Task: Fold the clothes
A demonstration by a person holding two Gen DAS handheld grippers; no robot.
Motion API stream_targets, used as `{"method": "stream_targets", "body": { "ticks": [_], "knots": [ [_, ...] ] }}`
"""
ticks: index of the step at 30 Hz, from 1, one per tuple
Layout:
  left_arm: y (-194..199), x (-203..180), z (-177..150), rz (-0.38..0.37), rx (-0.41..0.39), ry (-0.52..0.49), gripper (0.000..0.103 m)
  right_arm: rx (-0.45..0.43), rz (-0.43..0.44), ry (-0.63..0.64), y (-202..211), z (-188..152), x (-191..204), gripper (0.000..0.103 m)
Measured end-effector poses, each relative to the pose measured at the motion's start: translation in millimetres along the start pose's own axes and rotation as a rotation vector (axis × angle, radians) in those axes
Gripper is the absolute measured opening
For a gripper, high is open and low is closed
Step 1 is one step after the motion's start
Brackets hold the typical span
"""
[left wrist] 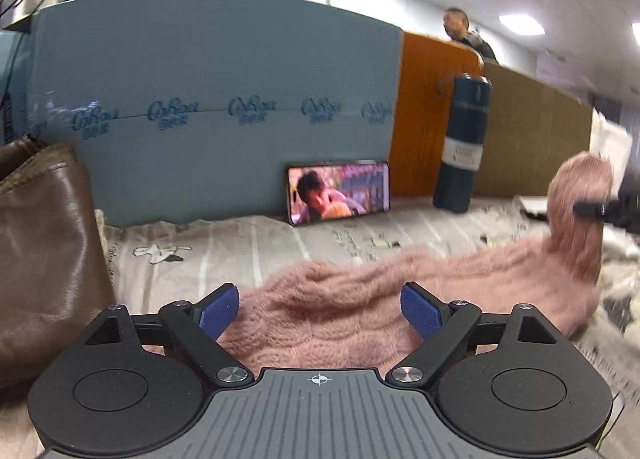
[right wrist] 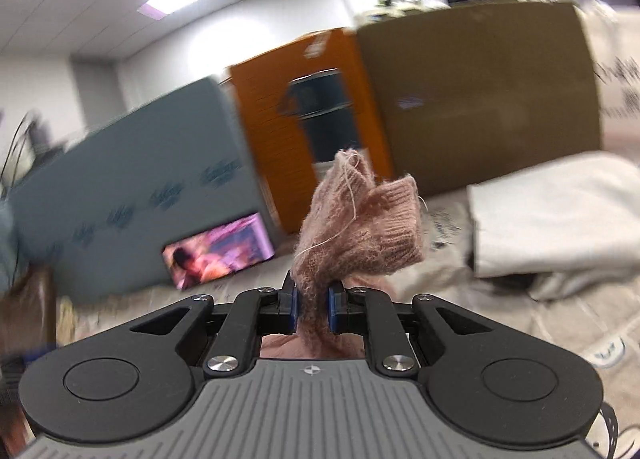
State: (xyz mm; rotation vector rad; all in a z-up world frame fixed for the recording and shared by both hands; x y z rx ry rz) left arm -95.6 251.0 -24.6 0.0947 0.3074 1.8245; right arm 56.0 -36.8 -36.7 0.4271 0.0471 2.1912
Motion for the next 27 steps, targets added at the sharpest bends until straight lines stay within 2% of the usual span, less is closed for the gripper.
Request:
{"method": "stream_targets", "body": {
  "ticks": [3,8,9,13,15,16,20,22,24,27],
  "knots": [
    [2,3,3,0.000,-0.010,0.027,0.090,0.043,0.024,0.099,-3,-13,18,0.013],
    [3,0,4,-0.011,-0.016,0.024,0.091,0.108,0.071,0.178,-7,-36,38,0.017],
    [3,0,4,-0.013,-0.015,0.023,0.091,0.114,0.082,0.196,-7,-40,42,0.020],
    [3,0,3,-0.014,-0.013,0.024,0.091,0.120,0.138,0.246,-4,-50,58,0.046],
    [3,0,3,-0.013,-0.011,0.024,0.091,0.121,0.162,0.262,-1,-52,65,0.052],
    [3,1,2,-0.012,-0.010,0.024,0.091,0.120,0.179,0.262,1,-52,68,0.057],
    [3,0,2,-0.013,-0.009,0.022,0.091,0.113,0.247,0.262,10,-54,80,0.060],
    [3,0,1,-0.012,-0.008,0.021,0.091,0.115,0.283,0.257,13,-54,85,0.067],
    [3,0,1,-0.014,-0.004,0.020,0.091,0.156,0.323,0.218,9,-57,87,0.069],
    [2,-1,0,-0.012,-0.001,0.014,0.091,0.284,0.302,0.137,-13,-76,78,0.070]
  ]
}}
Point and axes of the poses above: each gripper's, at about its wrist camera, not at the fingertips, and y roughly against the way its jaws point, x to its left, z to its top, the point moved 8 cm from there along -y, roughly the way its jaws point, and after that the axes turned 9 degrees about -x, right-handed, at the moved point
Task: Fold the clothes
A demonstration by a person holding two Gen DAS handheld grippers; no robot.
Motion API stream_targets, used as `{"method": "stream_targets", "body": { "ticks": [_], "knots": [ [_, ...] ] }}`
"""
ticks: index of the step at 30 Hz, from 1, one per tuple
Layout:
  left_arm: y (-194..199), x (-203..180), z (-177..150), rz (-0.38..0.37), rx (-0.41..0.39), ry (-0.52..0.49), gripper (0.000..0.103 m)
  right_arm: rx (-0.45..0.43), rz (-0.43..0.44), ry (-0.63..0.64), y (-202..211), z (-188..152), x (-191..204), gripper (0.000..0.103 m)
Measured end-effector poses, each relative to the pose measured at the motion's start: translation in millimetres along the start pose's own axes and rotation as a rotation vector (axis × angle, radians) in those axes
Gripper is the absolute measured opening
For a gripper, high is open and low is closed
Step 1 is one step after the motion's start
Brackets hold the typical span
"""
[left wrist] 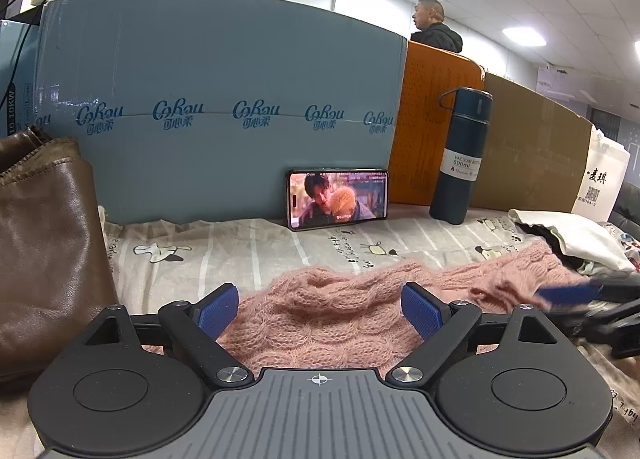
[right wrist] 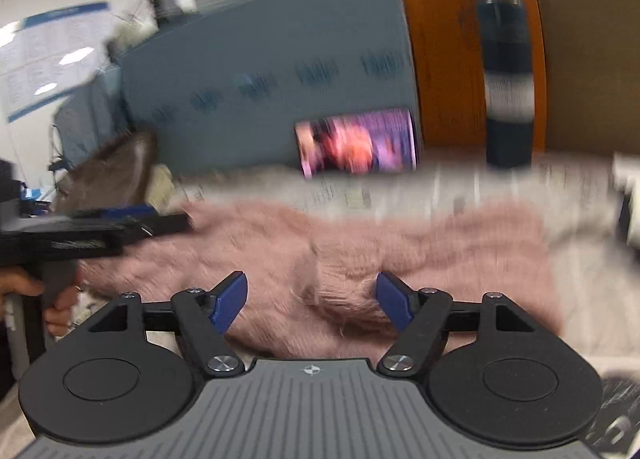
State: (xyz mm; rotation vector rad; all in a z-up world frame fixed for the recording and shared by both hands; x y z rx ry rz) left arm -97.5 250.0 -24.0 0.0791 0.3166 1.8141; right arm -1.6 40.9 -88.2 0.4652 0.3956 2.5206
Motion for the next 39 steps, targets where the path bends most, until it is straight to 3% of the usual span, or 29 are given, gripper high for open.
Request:
{"method": "stream_targets", "body": {
  "ticks": [4,6,8,10,14,16,18,20,22,25,29,32,36,39],
  "knots": [
    [-1,1,-1,0.012,0.003,-0.008,0.091,-0.044,0.027,-0.061,6,4,-4,0.069],
    [-1,3,-1,0.016,0.004,-0.004,0.091,-0.123,0.055,-0.094,23,17,-6,0.070],
    [0,4,0,0.021,0.000,-0.002,0.091,-0.198,0.016,-0.127,39,28,-19,0.071],
    [0,6,1,0.029,0.001,0.001,0.091,-0.245,-0.088,-0.171,49,33,-42,0.072],
    [1,10,0,0.047,0.008,0.007,0.091,-0.208,-0.298,-0.256,51,20,-89,0.072],
    [0,12,-1,0.058,0.015,0.013,0.091,-0.151,-0.302,-0.329,42,8,-103,0.072],
    [-2,15,-3,0.067,0.027,0.015,0.091,-0.114,-0.252,-0.396,32,-2,-107,0.072],
    [-4,15,-6,0.073,0.040,0.011,0.091,-0.109,-0.225,-0.424,24,-9,-107,0.066],
    [-6,15,-8,0.073,0.052,0.003,0.091,-0.117,-0.228,-0.380,23,-7,-100,0.043],
    [-7,13,-11,0.068,0.059,-0.009,0.091,-0.177,-0.216,-0.279,34,3,-84,0.026],
    [-4,12,-9,0.052,0.045,-0.010,0.091,-0.261,-0.246,-0.247,49,23,-88,0.022],
    [-3,11,-7,0.051,0.039,-0.020,0.091,-0.247,-0.311,-0.209,50,24,-96,0.022],
    [-4,19,-6,0.125,0.035,-0.051,0.091,-0.228,-0.364,-0.147,45,23,-93,0.022],
    [-13,24,-15,0.166,0.100,-0.080,0.091,-0.256,-0.348,-0.077,44,30,-76,0.022]
  ]
}}
Point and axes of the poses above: each gripper's, at about its wrist camera, not at the fingertips, and y roughly against the way its jaws point, x to its left, z to its top, the point moved 8 cm from there along -y, roughly the way its jaws point, and after that the axes turned 9 degrees about -x, right-handed, at the moved point
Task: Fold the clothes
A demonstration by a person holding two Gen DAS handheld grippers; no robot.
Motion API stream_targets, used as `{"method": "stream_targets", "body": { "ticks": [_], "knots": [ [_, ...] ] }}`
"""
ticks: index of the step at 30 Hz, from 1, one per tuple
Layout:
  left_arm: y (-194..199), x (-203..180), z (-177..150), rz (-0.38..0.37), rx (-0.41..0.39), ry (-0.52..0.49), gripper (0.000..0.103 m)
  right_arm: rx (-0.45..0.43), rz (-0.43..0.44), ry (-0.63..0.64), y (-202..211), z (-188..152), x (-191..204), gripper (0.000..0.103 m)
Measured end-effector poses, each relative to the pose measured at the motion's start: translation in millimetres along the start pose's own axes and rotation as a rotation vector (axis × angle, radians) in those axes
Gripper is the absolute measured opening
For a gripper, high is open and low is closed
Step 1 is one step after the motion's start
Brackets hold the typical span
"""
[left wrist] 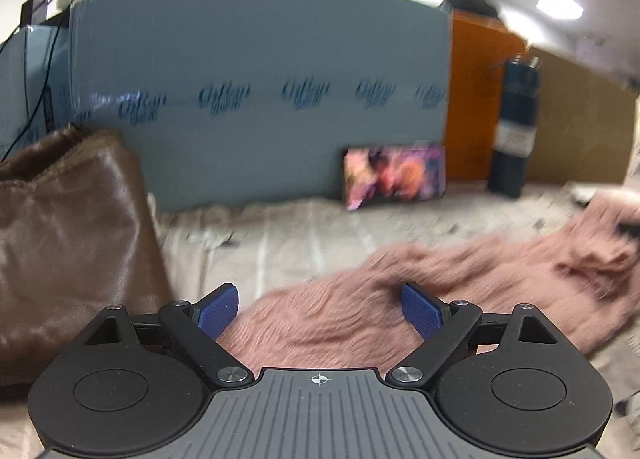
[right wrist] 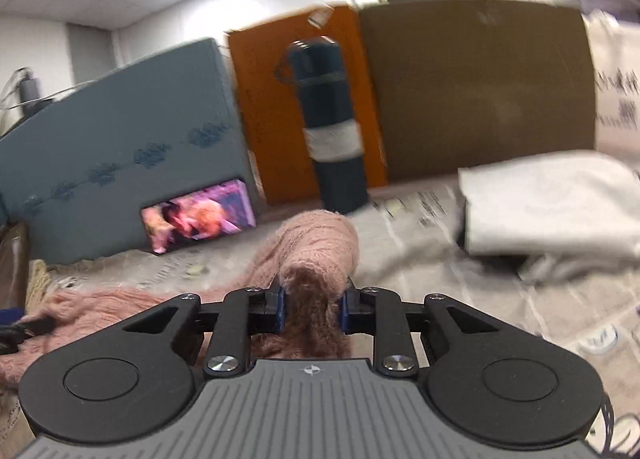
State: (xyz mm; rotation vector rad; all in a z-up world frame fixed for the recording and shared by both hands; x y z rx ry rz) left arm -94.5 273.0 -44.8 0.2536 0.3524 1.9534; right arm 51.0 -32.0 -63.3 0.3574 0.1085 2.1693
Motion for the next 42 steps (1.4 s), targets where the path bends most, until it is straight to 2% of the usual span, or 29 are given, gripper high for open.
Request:
{"method": "stream_targets", "body": {
  "ticks": [2,4,8,12,16,20,23,25,28,33,35,39,40,42],
  "knots": [
    [-1,-2,-1,-0.007,0.008,-0.012,0.091,-0.043,0.041,0.034,4,9,17,0.022],
    [5,-1,5,-0.030,-0.020,0.015,0.091,-0.086,0.074,0.093,9,18,37,0.022],
    [24,15,26,-0.095,-0.105,0.180,0.091,-0.183,0.109,0.281,21,28,87,0.022],
    [42,33,40,-0.132,-0.177,0.304,0.092,-0.257,0.170,0.467,30,19,146,0.022],
    [57,50,46,-0.163,-0.226,0.394,0.092,-0.268,0.291,0.553,34,2,200,0.022],
    [65,62,47,-0.195,-0.247,0.461,0.092,-0.185,0.409,0.559,27,-24,233,0.022],
    [68,68,46,-0.230,-0.244,0.516,0.092,-0.082,0.477,0.506,17,-43,241,0.029],
    [68,69,45,-0.256,-0.238,0.545,0.092,-0.022,0.563,0.415,11,-48,241,0.046],
    [64,67,42,-0.309,-0.218,0.586,0.092,0.078,0.666,0.282,5,-49,240,0.060],
    [55,53,33,-0.430,-0.156,0.673,0.092,0.118,0.852,0.083,26,-16,215,0.084],
    [49,47,29,-0.459,-0.128,0.697,0.092,0.118,0.901,0.021,33,-1,195,0.085],
    [36,25,23,-0.476,-0.068,0.676,0.090,0.121,0.816,-0.129,29,4,155,0.085],
    [33,19,21,-0.464,-0.054,0.653,0.086,0.121,0.793,-0.167,27,6,144,0.085],
    [22,9,14,-0.423,-0.013,0.581,0.058,0.147,0.783,-0.260,20,2,132,0.086]
  ]
}}
Point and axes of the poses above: each gripper's, at about its wrist camera, not at the fingertips, and y roughly against the way its jaws point, x to its left, z to its top, the point moved 8 cm from there along -y, roughly the way its jaws point, and after that the axes turned 9 degrees about -x, right-handed, at the moved point
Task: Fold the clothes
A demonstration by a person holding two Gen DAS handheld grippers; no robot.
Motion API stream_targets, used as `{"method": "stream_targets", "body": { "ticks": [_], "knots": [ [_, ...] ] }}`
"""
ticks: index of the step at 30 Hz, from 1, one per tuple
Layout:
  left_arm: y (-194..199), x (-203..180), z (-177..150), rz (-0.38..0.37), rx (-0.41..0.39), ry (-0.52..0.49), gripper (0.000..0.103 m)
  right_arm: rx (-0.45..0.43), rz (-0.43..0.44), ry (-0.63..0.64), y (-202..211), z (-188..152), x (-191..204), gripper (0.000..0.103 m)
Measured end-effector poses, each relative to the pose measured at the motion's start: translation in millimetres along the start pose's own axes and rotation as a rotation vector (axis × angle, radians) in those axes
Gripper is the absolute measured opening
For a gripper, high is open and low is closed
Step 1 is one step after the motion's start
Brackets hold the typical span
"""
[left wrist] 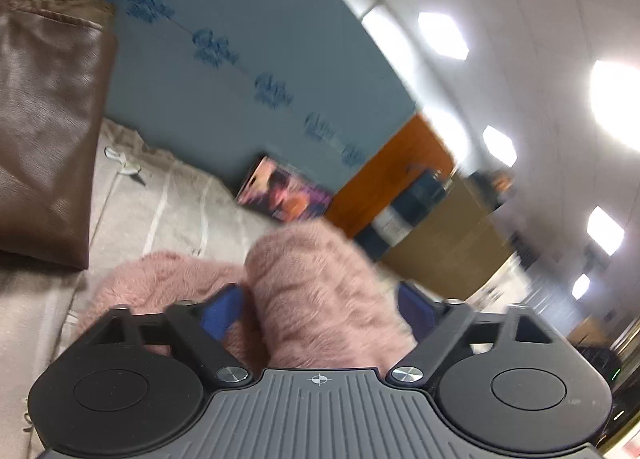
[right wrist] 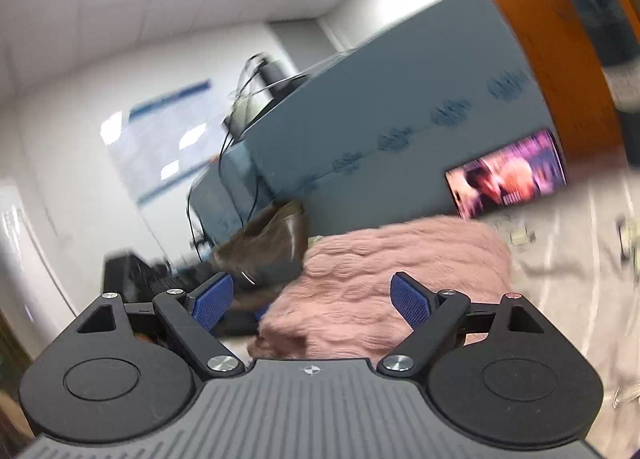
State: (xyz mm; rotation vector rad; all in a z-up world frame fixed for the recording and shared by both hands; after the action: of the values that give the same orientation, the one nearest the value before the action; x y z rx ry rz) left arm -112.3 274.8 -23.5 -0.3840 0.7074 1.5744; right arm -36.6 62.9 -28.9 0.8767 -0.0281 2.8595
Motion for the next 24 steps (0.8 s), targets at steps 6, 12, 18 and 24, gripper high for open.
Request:
{"method": "stream_targets", "body": {
  "ticks": [6,12,18,24],
  "knots": [
    [12,-24,0,-0.015,-0.064,-0.196,0.018,-0.009,0.006,-0.106,2,-1,-21,0.085],
    [63,-10,16,0.183,-0.201,-0.298,0.019,-0.018,0.126,-0.138,5,3,-8,0.086],
    [55,29,4,0.297,-0.139,-0.208,0.024,0.052,0.177,-0.168,-11,-9,0,0.085],
    [44,34,-3,0.328,-0.128,-0.248,0.029,0.114,0.027,-0.129,-24,-24,-14,0.085]
  ]
}}
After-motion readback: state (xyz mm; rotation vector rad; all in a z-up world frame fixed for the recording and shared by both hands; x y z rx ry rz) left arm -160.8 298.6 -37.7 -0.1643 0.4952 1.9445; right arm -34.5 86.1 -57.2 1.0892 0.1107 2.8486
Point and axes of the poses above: each gripper's, at about its wrist camera, not at the fingertips, and y roughly against the way its jaws point, x to its left, z to its top, the point moved 8 cm from there along -y, roughly the way its jaws point, and after that the axes turned 9 degrees about -x, right-handed, at the moved point
